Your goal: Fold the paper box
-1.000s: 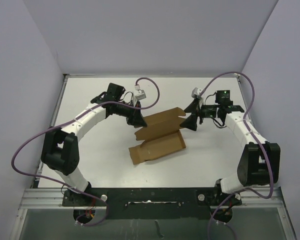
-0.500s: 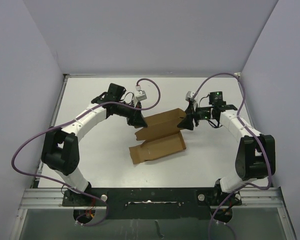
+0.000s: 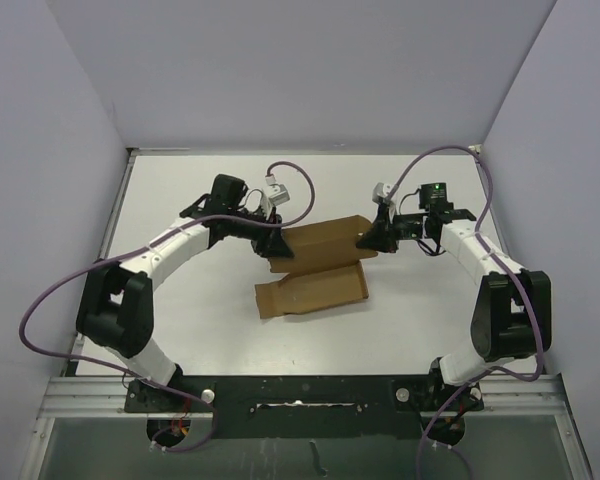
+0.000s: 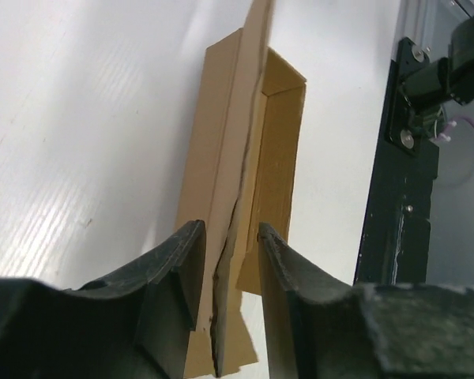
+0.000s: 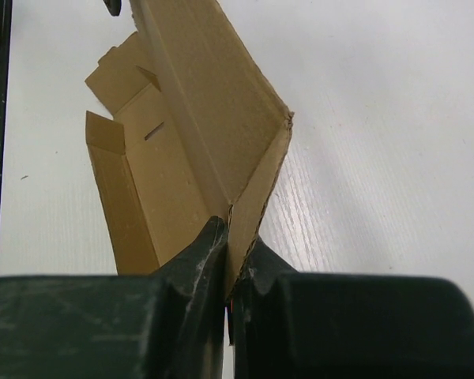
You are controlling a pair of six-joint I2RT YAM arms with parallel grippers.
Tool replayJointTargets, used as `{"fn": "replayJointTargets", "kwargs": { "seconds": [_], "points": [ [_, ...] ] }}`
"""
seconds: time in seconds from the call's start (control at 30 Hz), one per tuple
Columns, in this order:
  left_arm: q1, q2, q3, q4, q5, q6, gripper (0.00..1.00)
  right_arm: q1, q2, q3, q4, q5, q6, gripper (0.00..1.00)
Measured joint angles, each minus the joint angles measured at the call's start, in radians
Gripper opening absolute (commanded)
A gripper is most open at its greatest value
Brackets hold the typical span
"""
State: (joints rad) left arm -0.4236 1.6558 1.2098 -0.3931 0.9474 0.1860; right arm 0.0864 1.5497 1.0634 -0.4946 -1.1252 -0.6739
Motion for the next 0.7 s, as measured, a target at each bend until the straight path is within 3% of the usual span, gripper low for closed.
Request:
{"fn": "replayJointTargets", "kwargs": {
  "seconds": [0.1,0.13,0.27,0.47,0.6,0.7],
  "points": [
    [0.016,-0.071,-0.094,0.101,-0.062,-0.109,0.53,-0.003,-0.004,0.0,0.002,-0.017,0.001,0.0],
    [0.04,-0.177,-0.19,0.2,-0.136,-0.214,0.62,-0.006,-0.004,0.0,0.005,-0.021,0.002,0.0],
    [0.071,-0.362,-0.314,0.316,-0.253,-0.342,0.66,-0.007,-0.004,0.0,0.01,-0.024,0.005,0.0],
    [0.092,-0.723,-0.564,0.397,-0.446,-0.568,0.34,-0.007,-0.004,0.0,0.016,-0.027,0.009,0.0],
    [0.091,-0.829,-0.701,0.401,-0.498,-0.703,0.14,-0.007,-0.004,0.0,0.016,-0.027,0.012,0.0],
    [0.076,-0.847,-0.792,0.426,-0.526,-0.792,0.07,-0.007,-0.003,0.0,0.016,-0.027,0.013,0.0]
  ]
}}
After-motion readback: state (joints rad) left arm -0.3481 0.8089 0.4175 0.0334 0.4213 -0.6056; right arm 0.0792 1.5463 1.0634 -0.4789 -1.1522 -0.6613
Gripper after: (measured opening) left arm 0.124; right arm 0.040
